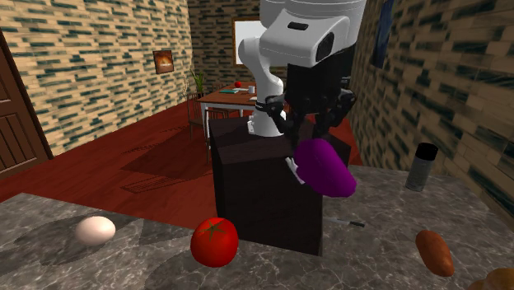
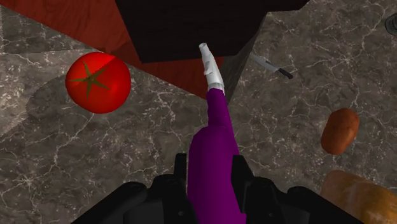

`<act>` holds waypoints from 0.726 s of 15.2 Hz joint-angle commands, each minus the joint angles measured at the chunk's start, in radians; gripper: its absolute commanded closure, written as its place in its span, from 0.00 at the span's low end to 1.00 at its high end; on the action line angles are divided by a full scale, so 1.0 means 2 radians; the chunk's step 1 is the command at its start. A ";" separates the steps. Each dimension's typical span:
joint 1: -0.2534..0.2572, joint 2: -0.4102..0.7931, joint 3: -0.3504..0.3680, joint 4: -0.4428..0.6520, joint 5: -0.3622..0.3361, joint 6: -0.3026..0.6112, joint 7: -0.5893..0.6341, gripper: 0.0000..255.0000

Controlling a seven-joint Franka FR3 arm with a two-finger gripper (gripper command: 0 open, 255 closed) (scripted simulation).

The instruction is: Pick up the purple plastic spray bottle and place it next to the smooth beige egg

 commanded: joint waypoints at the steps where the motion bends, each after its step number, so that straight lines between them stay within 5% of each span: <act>1: -0.007 -0.017 -0.005 -0.025 -0.004 0.007 -0.012 1.00; 11: -0.060 -0.095 -0.046 -0.143 -0.033 0.046 -0.101 1.00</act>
